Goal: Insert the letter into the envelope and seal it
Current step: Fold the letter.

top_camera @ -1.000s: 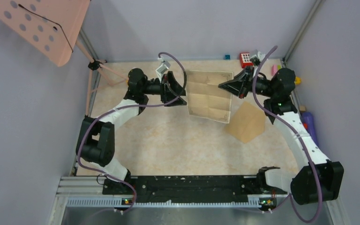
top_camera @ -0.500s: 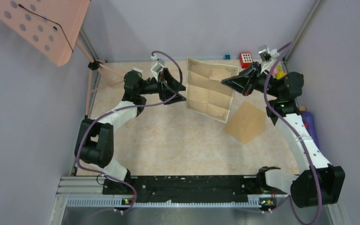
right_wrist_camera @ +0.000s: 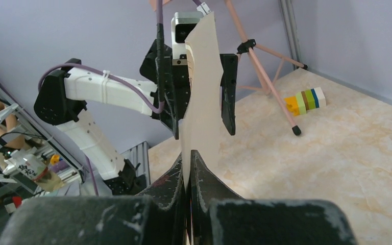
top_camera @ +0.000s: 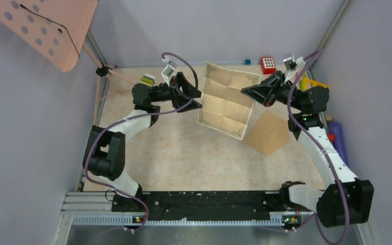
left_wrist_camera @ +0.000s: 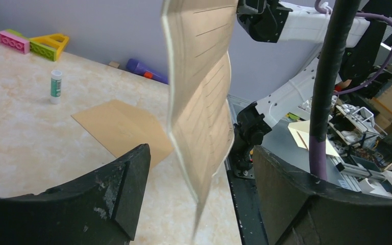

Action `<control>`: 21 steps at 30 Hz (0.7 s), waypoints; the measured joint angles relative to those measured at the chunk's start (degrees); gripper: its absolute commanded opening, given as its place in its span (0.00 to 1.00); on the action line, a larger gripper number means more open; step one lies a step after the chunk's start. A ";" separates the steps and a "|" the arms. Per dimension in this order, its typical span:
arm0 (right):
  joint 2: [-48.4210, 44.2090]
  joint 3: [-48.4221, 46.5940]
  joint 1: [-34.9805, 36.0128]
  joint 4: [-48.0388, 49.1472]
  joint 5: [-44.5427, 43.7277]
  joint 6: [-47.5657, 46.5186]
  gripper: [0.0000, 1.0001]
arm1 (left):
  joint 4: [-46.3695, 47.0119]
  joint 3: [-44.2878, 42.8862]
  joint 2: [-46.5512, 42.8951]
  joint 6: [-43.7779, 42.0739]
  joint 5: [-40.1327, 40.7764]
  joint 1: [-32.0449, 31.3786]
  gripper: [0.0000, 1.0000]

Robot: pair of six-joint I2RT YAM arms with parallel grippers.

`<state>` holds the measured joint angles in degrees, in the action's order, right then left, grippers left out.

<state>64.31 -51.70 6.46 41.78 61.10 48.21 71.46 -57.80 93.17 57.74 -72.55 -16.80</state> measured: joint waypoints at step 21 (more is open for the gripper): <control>0.55 1.60 0.00 0.96 -2.60 -2.80 0.02 | -13.00 0.00 0.00 -8.07 1.68 -3.04 0.00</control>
<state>64.86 -50.11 6.46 42.74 58.50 45.41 58.46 -57.80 93.17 49.67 -70.87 -19.84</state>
